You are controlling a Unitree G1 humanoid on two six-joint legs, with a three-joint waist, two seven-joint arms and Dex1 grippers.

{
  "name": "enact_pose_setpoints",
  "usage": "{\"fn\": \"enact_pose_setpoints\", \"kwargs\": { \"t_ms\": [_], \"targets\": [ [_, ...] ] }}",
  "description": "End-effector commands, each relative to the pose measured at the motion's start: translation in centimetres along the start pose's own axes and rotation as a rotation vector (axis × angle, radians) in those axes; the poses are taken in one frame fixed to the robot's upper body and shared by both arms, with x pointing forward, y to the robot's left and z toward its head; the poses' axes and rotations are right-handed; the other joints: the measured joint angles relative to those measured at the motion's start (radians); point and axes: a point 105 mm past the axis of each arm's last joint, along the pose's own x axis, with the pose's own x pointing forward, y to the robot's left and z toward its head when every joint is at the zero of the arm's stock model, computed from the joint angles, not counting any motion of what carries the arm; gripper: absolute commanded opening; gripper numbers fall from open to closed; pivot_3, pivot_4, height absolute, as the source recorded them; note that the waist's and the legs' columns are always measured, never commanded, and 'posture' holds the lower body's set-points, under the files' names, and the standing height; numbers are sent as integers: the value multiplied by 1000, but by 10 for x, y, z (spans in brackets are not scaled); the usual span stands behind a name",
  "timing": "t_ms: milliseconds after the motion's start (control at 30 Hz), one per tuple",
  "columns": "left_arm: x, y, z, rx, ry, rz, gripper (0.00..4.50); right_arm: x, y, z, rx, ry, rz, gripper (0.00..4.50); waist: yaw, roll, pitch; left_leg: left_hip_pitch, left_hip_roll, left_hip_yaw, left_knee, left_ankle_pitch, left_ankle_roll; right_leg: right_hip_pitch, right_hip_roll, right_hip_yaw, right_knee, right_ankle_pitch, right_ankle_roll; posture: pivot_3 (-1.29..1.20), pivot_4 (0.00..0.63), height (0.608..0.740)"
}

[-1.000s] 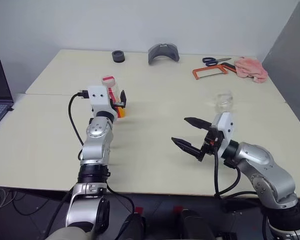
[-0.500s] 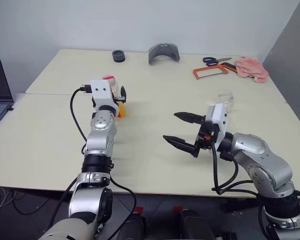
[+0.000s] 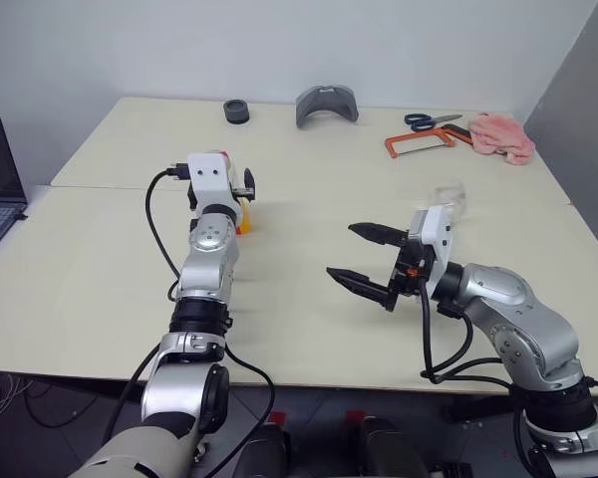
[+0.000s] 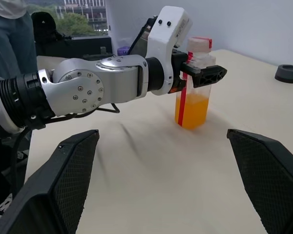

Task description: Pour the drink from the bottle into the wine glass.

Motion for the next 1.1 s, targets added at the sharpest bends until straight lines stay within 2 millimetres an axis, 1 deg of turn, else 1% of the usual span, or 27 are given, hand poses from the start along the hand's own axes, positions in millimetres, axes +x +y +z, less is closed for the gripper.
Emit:
{"fn": "enact_pose_setpoints", "kwargs": {
  "t_ms": [33,167,267,433,467,500,567,700,833,867,967,1067,1100],
  "targets": [
    [3,-3,22,14,-72,1,4462,-2,-3,11,-48,-32,-1,4500,0,0,0,0,0,0,0,0,0,0,0,0,0,0,0,0,150,740],
    [3,-3,22,17,-73,1,4462,-1,-3,11,-47,-31,0,4500,0,0,0,0,0,0,0,0,0,0,0,0,0,0,0,0,150,740],
    [2,-3,23,17,-75,1,3879,-1,-3,11,-46,-33,1,4500,0,0,0,0,0,0,0,0,0,0,0,0,0,0,0,0,150,740],
    [0,-4,23,3,-82,-8,2324,-1,-4,12,-47,-35,2,4500,0,0,0,0,0,0,0,0,0,0,0,0,0,0,0,0,150,740],
    [0,-4,23,-1,-86,-13,2105,-1,-4,12,-48,-36,1,4500,0,0,0,0,0,0,0,0,0,0,0,0,0,0,0,0,150,740],
    [-1,-4,24,-4,-93,-17,1984,-1,-4,12,-50,-36,1,4500,0,0,0,0,0,0,0,0,0,0,0,0,0,0,0,0,150,740],
    [-2,-5,26,-10,-105,-26,1879,-1,-4,13,-52,-38,-1,4500,0,0,0,0,0,0,0,0,0,0,0,0,0,0,0,0,150,740],
    [-4,-8,29,-30,-120,-66,1841,-2,-5,14,-60,-42,-5,4500,0,0,0,0,0,0,0,0,0,0,0,0,0,0,0,0,150,740],
    [-7,-15,31,-57,-143,-142,1821,-2,-4,16,-75,-48,-10,4500,0,0,0,-1,0,0,0,0,-1,0,0,0,0,0,0,0,150,740],
    [-9,-19,33,-70,-153,-183,1821,-3,-4,17,-81,-48,-11,4500,0,0,0,-1,0,0,0,0,-1,0,0,0,0,0,0,0,150,740],
    [-20,-45,37,-115,-185,-417,1819,-7,-5,22,-109,-45,-22,4500,0,0,0,-1,0,0,0,1,-1,0,0,0,0,0,0,0,150,740],
    [-51,-82,33,-166,-166,-809,1810,-17,-8,28,-137,-36,-50,4500,0,0,0,-1,0,2,0,1,-3,0,-1,0,0,0,0,0,150,740],
    [-62,-90,32,-156,-171,-912,1800,-20,-8,29,-143,-32,-60,4500,0,0,0,-1,0,2,0,2,-3,0,-1,0,-1,0,0,0,150,740]
  ]
}}
